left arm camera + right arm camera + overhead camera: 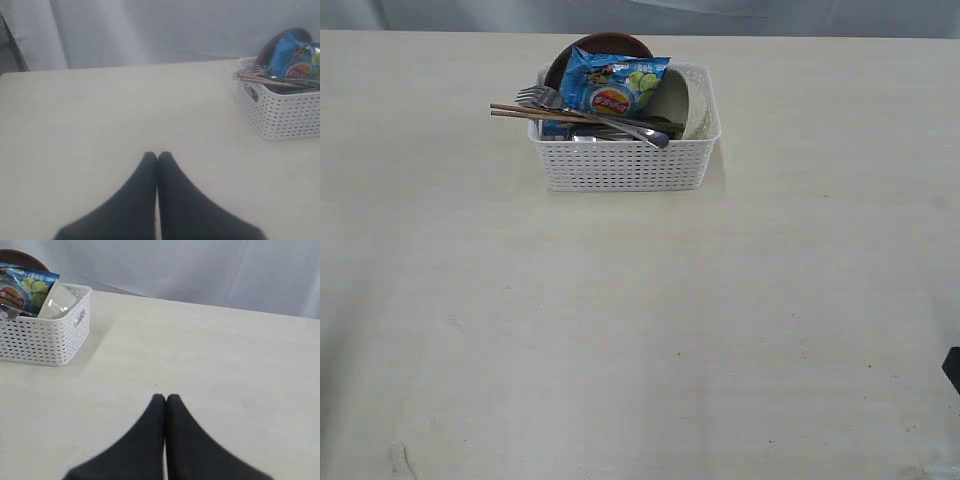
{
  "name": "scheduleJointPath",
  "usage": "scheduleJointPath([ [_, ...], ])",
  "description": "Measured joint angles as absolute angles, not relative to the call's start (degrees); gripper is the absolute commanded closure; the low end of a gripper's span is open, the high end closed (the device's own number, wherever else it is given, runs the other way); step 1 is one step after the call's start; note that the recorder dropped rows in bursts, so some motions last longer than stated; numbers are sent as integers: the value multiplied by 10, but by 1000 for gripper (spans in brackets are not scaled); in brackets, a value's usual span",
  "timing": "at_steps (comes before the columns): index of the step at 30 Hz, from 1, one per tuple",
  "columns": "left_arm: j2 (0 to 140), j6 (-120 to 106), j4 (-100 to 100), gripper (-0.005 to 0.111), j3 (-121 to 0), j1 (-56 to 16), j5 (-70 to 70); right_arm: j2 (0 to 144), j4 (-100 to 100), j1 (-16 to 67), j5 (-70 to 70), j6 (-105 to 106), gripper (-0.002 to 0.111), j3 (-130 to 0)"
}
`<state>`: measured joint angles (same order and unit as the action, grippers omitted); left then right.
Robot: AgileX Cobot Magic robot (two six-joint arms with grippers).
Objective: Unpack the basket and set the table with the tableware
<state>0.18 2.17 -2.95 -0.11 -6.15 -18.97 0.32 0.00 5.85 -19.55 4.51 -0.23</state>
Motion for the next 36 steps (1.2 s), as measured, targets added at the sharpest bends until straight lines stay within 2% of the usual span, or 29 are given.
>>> scheduleJointPath([
  [11,2,22,-30,107,-1,-61,-190,3,-34,59,-178,54,108,-2],
  [18,2,22,-30,107,-1,-61,-190,3,165,59,100,0,108,-1],
  [22,2,22,-30,107,-1,-61,-190,3,212,59,190,-59,108,-3],
  [26,2,22,-30,107,-1,-61,-190,8,224,62,92,-72,106,-53],
  [32,2,22,-30,107,-1,-61,-190,131,224,74,-45,-34,67,-181],
  [33,2,22,-30,107,-1,-61,-190,163,224,78,-70,-22,64,-207],
  [36,2,22,-30,107,-1,-61,-190,267,224,92,-161,20,68,-290],
])
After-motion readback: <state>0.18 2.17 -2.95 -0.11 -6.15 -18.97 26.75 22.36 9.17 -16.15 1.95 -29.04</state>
